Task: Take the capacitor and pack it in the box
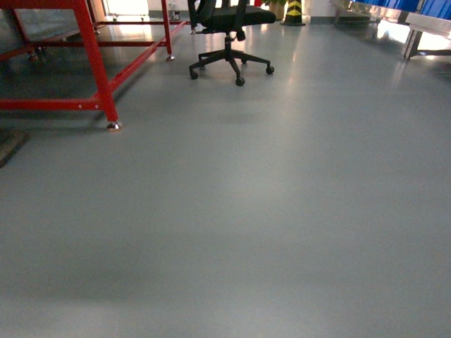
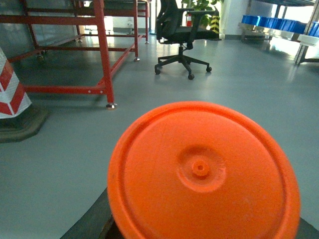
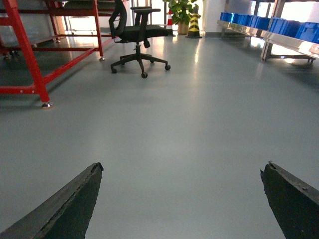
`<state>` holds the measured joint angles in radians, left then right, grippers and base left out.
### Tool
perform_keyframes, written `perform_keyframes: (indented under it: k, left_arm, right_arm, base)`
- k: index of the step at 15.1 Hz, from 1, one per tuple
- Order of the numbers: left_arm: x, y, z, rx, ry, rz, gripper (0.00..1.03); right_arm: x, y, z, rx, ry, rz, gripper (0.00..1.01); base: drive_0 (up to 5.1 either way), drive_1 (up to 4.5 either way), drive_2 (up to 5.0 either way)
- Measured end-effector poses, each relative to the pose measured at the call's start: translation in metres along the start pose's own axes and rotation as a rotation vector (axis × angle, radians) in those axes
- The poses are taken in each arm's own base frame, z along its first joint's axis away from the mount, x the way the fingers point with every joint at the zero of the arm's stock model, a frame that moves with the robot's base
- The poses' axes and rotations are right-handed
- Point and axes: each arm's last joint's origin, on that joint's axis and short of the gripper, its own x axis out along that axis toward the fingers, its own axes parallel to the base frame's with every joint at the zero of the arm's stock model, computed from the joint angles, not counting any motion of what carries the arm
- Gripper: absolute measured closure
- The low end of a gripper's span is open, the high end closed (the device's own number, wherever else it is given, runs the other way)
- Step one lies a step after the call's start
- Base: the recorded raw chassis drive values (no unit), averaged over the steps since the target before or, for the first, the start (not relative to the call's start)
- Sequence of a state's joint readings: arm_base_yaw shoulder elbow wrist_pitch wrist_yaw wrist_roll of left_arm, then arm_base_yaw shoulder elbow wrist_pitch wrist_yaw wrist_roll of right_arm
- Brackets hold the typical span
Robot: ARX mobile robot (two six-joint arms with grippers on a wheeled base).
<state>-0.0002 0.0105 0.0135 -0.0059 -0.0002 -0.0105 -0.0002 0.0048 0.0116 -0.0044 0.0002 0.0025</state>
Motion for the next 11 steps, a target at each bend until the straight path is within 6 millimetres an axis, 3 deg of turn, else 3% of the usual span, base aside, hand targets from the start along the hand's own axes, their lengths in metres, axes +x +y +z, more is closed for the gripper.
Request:
perform_keyframes:
  k: [11]
  left_arm:
    - [0.0000, 0.0000, 0.0001, 0.000, -0.001, 0.000, 0.59]
  right_arm:
    - [0.0000, 0.0000, 0.0000, 0.000, 0.000, 0.000, 0.03]
  base:
    - [-5.0, 2.38, 2.4]
